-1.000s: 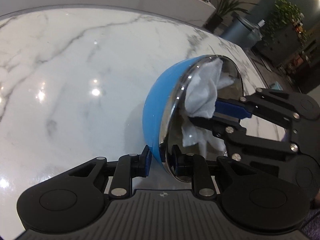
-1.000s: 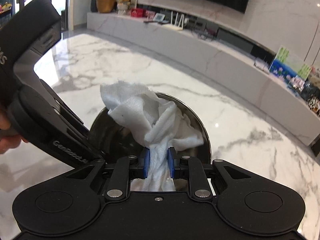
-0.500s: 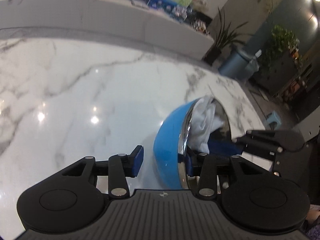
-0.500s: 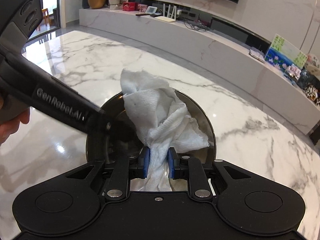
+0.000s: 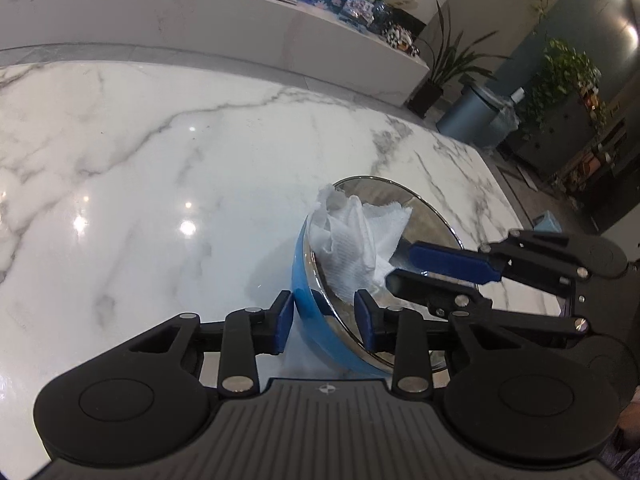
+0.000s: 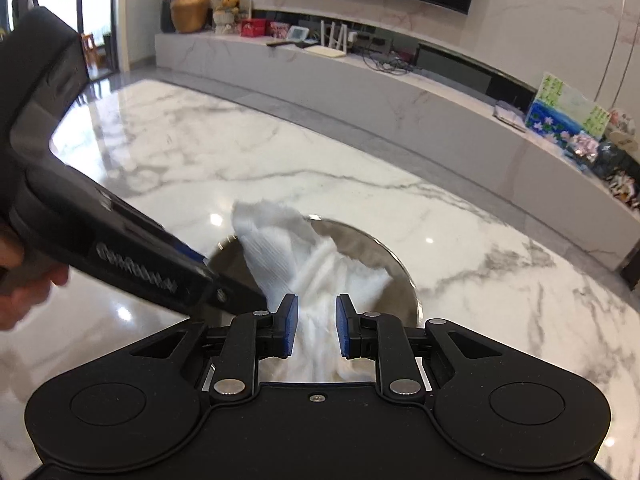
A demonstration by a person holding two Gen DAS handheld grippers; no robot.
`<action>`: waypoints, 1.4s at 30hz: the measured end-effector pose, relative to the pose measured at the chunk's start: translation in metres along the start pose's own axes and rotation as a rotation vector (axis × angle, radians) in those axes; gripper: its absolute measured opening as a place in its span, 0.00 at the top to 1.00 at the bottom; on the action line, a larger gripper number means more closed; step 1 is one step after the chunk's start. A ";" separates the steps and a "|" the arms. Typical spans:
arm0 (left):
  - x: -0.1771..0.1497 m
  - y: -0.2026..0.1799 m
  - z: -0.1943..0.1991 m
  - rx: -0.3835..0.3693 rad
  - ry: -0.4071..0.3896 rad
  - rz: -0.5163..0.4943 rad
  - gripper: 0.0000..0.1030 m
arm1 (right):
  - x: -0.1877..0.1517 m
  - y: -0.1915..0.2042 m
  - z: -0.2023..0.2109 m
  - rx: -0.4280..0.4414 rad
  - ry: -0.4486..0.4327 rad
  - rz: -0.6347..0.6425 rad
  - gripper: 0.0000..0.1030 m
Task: Clean bowl
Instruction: 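Lift the cloth toward the bowl rim with the right gripper while the left gripper holds the bowl, then rub the cloth along the bowl's steel wall with the right gripper while the left gripper holds the rim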
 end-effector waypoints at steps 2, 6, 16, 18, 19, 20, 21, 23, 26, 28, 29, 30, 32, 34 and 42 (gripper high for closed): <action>-0.001 -0.001 0.000 -0.007 0.011 -0.007 0.71 | 0.001 0.000 -0.004 0.017 0.039 0.015 0.82; -0.002 -0.004 0.000 -0.018 0.035 -0.024 0.71 | 0.003 0.000 -0.011 0.064 0.111 0.041 0.71; -0.003 -0.005 0.000 -0.028 0.057 -0.029 0.71 | 0.006 -0.003 -0.033 0.082 0.190 0.054 0.67; -0.003 -0.005 0.001 -0.030 0.055 -0.029 0.71 | 0.003 -0.001 -0.035 0.086 0.190 0.050 0.75; -0.003 -0.005 0.001 -0.031 0.054 -0.028 0.71 | 0.002 -0.002 -0.034 0.085 0.187 0.045 0.76; -0.003 -0.005 0.001 -0.032 0.053 -0.027 0.71 | 0.001 -0.002 -0.034 0.085 0.183 0.039 0.77; -0.003 -0.005 0.000 -0.033 0.052 -0.026 0.71 | 0.001 -0.003 -0.033 0.082 0.180 0.030 0.78; -0.003 -0.005 0.000 -0.034 0.048 -0.023 0.71 | 0.000 -0.004 -0.032 0.079 0.177 0.018 0.79; -0.004 -0.005 0.000 -0.033 0.044 -0.025 0.71 | 0.001 -0.002 -0.031 0.080 0.183 0.020 0.79; -0.004 -0.006 0.001 -0.030 0.043 -0.032 0.71 | 0.001 0.000 -0.030 0.089 0.190 0.018 0.79; -0.004 -0.007 0.001 -0.030 0.044 -0.035 0.72 | 0.001 0.000 -0.029 0.099 0.193 0.015 0.79; -0.005 -0.007 0.001 -0.029 0.046 -0.040 0.72 | 0.001 0.001 -0.028 0.111 0.197 0.009 0.79; -0.005 -0.007 0.001 -0.026 0.049 -0.042 0.74 | 0.001 0.002 -0.026 0.137 0.204 -0.003 0.79; -0.005 -0.007 0.001 -0.024 0.051 -0.043 0.77 | 0.001 0.001 -0.024 0.164 0.215 -0.021 0.79; -0.009 -0.007 -0.004 -0.006 0.098 -0.060 0.79 | 0.000 0.003 -0.021 0.239 0.250 -0.048 0.80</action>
Point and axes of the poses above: each gripper's, at about its wrist camera, not at the fingertips, and z roughly against the way its jaws point, y to its left, x to its top, the point moved 1 cm from there along -z, roughly the way its jaws point, and after that the axes turned 12 degrees about -y, right-handed, at the moved point
